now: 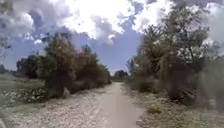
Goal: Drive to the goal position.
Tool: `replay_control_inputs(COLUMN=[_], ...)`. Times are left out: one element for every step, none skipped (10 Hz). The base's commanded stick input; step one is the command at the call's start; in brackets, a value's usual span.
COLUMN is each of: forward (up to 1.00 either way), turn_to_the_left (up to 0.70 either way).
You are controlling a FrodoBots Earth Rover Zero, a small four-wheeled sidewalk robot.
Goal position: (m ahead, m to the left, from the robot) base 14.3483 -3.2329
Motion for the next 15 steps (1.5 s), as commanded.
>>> replay_control_inputs(forward=[0.7,0.7,0.7,0.7,0.7,0.7,0.7,0.7,0.7,0.7,0.7,0.7,0.7,0.7,0.7], turn_to_the_left=[0.0,0.0,0.0,0.0,0.0,0.06,0.24,0.35,0.3,0.13,0.0,0.0,0.0,0.0,0.0])
